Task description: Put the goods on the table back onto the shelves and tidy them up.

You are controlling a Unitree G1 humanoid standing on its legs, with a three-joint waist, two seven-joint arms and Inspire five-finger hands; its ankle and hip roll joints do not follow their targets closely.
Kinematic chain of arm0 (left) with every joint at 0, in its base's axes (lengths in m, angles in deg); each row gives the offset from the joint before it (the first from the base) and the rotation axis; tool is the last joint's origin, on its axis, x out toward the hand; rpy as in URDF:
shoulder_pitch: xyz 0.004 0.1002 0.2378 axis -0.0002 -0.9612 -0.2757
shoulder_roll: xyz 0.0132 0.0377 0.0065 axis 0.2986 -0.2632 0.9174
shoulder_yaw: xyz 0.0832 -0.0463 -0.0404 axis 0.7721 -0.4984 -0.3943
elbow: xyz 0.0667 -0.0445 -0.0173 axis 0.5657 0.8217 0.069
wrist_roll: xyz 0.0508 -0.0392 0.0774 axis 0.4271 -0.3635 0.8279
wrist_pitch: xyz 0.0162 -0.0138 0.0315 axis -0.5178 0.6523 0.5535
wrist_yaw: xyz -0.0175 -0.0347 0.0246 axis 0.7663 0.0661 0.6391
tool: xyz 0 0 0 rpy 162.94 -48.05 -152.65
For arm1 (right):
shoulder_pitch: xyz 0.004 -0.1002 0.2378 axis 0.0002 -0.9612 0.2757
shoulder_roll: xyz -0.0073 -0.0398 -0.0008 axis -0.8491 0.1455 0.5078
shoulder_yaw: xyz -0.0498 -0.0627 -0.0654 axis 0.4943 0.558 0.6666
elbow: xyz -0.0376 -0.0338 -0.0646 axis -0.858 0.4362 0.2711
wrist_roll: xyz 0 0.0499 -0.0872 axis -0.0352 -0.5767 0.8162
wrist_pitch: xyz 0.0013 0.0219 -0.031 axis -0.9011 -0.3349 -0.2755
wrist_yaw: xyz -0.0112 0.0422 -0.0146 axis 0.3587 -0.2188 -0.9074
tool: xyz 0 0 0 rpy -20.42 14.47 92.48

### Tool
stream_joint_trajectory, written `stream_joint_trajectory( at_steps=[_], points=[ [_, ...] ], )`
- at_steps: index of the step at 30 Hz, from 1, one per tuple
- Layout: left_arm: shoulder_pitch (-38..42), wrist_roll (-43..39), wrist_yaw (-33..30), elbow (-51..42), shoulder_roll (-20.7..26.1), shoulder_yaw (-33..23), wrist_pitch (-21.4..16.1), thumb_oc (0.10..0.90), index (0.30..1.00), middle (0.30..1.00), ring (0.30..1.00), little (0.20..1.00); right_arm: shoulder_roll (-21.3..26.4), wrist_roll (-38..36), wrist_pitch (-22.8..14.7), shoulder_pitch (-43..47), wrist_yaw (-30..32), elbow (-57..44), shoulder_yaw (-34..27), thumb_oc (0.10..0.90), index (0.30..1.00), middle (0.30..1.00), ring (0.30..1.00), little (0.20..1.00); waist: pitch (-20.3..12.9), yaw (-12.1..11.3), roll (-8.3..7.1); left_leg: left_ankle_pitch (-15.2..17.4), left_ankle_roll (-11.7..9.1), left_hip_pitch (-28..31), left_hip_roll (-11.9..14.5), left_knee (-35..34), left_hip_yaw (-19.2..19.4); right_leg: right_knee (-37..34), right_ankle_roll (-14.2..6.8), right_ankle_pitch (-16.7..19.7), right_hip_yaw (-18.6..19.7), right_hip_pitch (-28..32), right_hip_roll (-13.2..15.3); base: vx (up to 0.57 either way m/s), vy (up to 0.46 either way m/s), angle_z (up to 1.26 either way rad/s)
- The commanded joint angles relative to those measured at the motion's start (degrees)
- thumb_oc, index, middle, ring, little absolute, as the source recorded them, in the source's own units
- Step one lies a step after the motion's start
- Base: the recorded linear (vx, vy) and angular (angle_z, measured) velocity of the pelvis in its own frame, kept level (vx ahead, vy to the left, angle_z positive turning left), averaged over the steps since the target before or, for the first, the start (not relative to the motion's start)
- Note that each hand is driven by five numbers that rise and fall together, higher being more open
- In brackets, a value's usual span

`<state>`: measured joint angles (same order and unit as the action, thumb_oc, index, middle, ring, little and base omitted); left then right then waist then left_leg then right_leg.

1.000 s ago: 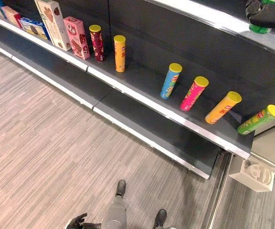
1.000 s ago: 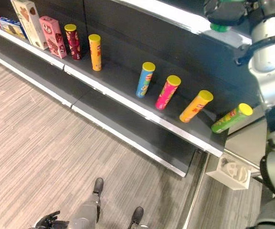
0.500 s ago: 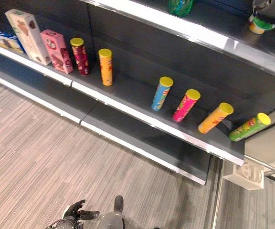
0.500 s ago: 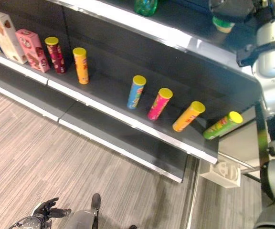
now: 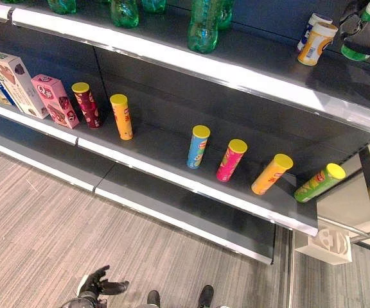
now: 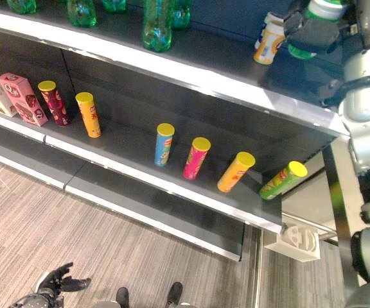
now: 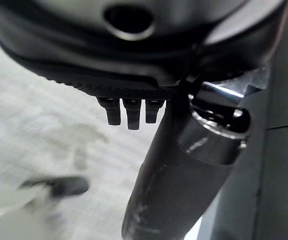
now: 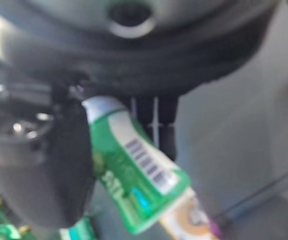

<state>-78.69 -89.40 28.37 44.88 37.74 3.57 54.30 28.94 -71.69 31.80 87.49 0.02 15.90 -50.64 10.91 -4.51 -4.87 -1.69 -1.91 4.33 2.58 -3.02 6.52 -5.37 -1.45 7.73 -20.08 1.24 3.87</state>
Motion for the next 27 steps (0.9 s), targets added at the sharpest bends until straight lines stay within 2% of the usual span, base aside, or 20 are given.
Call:
stream_joint_trajectory(
  at_steps=[1, 5, 6, 7, 11, 14, 27],
  points=[
    [1.75, -0.16, 0.18, 0.91, 3.32, 3.61, -1.66, 0.800, 0.900, 0.900, 0.900, 0.900, 4.60, -3.40, -4.15, 5.45, 1.12, -4.94, -2.69, 0.400, 0.300, 0.300, 0.300, 0.300, -4.25, -1.45, -0.77, -2.66, -4.39, -2.74, 4.07, -0.88, 0.54, 0.37, -6.53, -5.34, 1.00, 3.20, 1.61, 0.00, -0.001, 0.10],
    [1.75, -0.16, 0.18, 0.91, 3.33, 3.62, -1.66, 0.800, 0.900, 0.900, 0.900, 0.900, 4.60, -3.40, -4.14, 5.38, 1.12, -4.96, -2.75, 0.400, 0.300, 0.300, 0.300, 0.300, -4.25, -1.46, -0.79, -2.66, -4.39, -2.74, 4.07, -0.87, 0.54, 0.37, -6.53, -5.34, 1.00, 3.20, 1.61, 0.01, -0.007, 0.05],
    [1.46, 0.35, 0.39, 1.32, 2.53, 4.18, -1.47, 0.800, 0.900, 0.900, 0.900, 0.900, 3.68, -3.95, -4.29, 4.64, 0.12, -6.83, -2.66, 0.400, 0.300, 0.300, 0.300, 0.300, -4.49, -1.05, -0.41, -2.64, -4.38, -2.64, 4.04, -1.12, 0.41, 0.37, -6.13, -5.58, 1.23, 3.43, 1.49, 0.10, -0.048, 0.03],
    [1.04, 0.32, 0.29, 2.04, 2.22, 4.02, -1.21, 0.800, 0.900, 0.900, 0.900, 0.900, -0.06, -4.84, -4.38, 2.57, -0.76, -10.04, -3.22, 0.400, 0.300, 0.300, 0.300, 0.300, -4.97, -0.50, 0.40, -2.33, -4.29, -2.21, 3.93, -1.57, 0.21, 0.37, -5.83, -5.85, 1.80, 3.54, 1.51, 0.10, -0.048, 0.05],
    [0.93, 0.27, 0.30, 2.08, 2.22, 3.87, -1.15, 0.800, 0.900, 0.900, 0.900, 0.900, -0.66, -4.42, -4.16, 2.35, -0.94, -10.82, -3.02, 0.400, 0.300, 0.300, 0.300, 0.300, -5.08, -0.48, 0.49, -2.34, -4.27, -2.15, 3.89, -1.67, 0.33, 0.37, -5.85, -5.83, 1.91, 3.52, 1.53, 0.03, -0.009, -0.04],
    [0.39, 0.07, 0.25, 2.24, 2.15, 3.54, -1.11, 0.800, 0.900, 0.900, 0.900, 0.900, -3.15, -2.13, -3.21, 2.41, -2.22, -13.01, -1.07, 0.400, 0.300, 0.300, 0.300, 0.300, -5.35, -0.17, 1.56, -2.17, -4.16, -1.94, 3.59, -1.98, 0.56, 0.37, -5.96, -5.86, 2.16, 3.58, 1.93, 0.02, 0.007, 0.01],
    [0.64, -0.80, 0.14, 2.39, 1.73, 4.99, -1.62, 0.800, 0.900, 0.900, 0.900, 0.900, -6.02, 0.33, -1.61, 8.69, -2.97, -5.79, 5.86, 0.400, 0.300, 0.300, 0.300, 0.300, -5.83, 0.18, 3.32, -1.95, -4.08, -2.31, 3.29, -1.98, 1.10, 0.37, -6.41, -5.39, 2.67, 2.89, 2.42, 0.00, 0.002, -0.03]
  ],
)
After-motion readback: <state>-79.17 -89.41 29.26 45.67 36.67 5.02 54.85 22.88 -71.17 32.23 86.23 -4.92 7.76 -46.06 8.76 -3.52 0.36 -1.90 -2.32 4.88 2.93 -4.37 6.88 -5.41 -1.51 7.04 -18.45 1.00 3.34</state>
